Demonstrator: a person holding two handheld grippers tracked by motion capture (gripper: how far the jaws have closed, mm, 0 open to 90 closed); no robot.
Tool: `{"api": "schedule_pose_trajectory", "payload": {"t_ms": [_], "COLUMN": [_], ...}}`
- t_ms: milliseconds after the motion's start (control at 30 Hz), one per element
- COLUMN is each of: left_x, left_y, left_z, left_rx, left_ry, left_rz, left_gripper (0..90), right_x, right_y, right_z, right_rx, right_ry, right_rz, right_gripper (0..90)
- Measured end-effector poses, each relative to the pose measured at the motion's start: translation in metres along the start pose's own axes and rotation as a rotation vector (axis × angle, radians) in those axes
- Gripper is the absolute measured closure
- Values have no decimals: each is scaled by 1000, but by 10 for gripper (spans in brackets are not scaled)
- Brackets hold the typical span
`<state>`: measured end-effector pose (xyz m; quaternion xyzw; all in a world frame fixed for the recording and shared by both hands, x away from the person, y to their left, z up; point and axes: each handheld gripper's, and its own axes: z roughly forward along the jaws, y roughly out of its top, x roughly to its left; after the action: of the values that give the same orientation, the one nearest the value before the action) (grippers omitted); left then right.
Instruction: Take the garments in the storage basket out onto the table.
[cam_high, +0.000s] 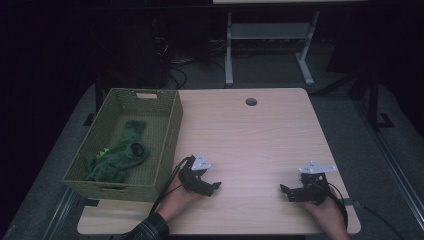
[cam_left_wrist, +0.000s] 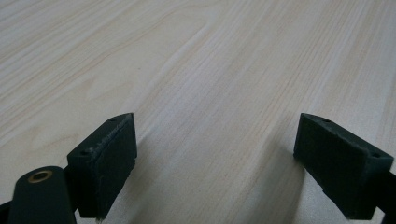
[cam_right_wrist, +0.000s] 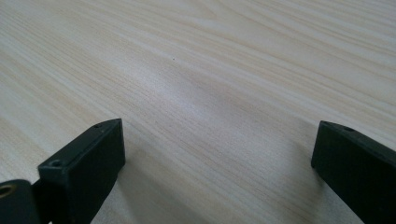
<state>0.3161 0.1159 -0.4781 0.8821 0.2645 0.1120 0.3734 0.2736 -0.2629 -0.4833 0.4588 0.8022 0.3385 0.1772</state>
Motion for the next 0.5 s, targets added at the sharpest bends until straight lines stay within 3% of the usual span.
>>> {"api": "schedule_pose_trajectory", "payload": {"t_ms": [500], "left_x": [-2], "left_y": [6], "left_z": [-4], "left_rx": [74], "left_ry": [-9], "left_rz": [19], "left_gripper": [132], "right_x": [0], "right_y": [0], "right_z": [0], "right_rx": [1], "right_ry": [0], "right_rz": [-1], "right_gripper": [27]}}
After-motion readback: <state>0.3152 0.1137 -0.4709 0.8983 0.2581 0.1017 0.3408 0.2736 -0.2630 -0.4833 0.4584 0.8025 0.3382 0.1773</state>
